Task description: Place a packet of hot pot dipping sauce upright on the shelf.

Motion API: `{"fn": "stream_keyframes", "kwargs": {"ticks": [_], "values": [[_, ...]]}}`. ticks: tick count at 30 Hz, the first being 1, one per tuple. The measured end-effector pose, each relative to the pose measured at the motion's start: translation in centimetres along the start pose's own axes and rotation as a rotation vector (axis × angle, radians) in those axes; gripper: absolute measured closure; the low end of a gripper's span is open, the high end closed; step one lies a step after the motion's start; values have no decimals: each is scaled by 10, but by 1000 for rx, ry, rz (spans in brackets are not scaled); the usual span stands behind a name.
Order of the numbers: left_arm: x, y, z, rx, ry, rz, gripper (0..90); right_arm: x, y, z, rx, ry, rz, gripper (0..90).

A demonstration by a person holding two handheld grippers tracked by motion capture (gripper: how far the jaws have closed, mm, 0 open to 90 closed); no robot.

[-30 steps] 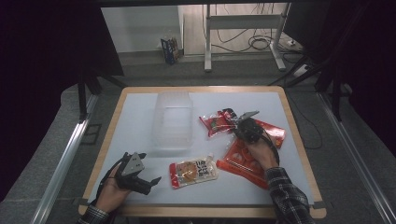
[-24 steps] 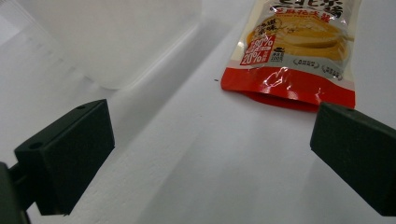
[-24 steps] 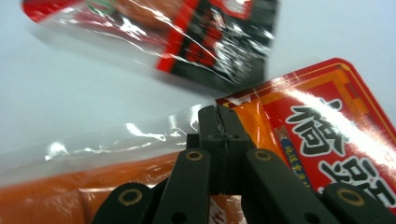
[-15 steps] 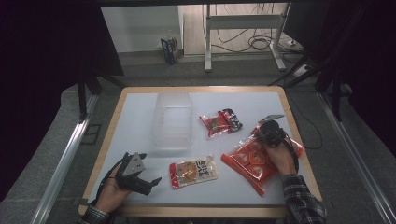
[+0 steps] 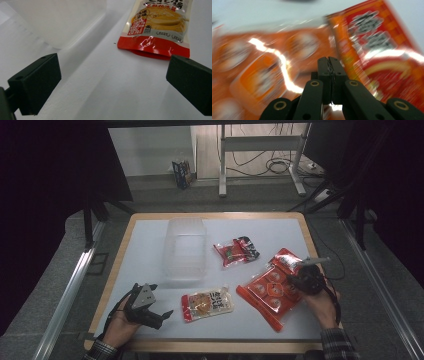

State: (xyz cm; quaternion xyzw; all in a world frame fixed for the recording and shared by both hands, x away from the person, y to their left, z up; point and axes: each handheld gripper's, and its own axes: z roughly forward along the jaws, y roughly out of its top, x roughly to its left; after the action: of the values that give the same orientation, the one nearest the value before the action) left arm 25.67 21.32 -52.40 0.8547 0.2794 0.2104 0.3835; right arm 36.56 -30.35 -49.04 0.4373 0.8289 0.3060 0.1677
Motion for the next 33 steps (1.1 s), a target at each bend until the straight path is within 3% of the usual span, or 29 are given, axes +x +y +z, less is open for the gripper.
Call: {"fn": "stream_keyframes", "kwargs": {"ticks": [1,6,9,13,17,24,29,33], "values": [[0,0,0,-1,0,1,0,14,-13,-11,9,24,-36,870],[-1,1,1,0,0,1,0,45,-39,-34,13,82,-65,870],[-1,1,2,2,0,4,0,56,-49,-39,38,105,-62,870],[-1,2,3,4,-2,6,0,65,-58,-38,66,85,-67,881],[-1,2,4,5,-6,10,0,63,-59,-34,59,111,-32,882],[-1,4,6,6,-9,12,0,76,-49,-20,49,109,-73,883],[-1,4,5,6,-10,11,0,97,-24,5,45,152,-120,883],[0,3,4,3,-12,5,0,101,-17,8,56,154,-147,880]]}}
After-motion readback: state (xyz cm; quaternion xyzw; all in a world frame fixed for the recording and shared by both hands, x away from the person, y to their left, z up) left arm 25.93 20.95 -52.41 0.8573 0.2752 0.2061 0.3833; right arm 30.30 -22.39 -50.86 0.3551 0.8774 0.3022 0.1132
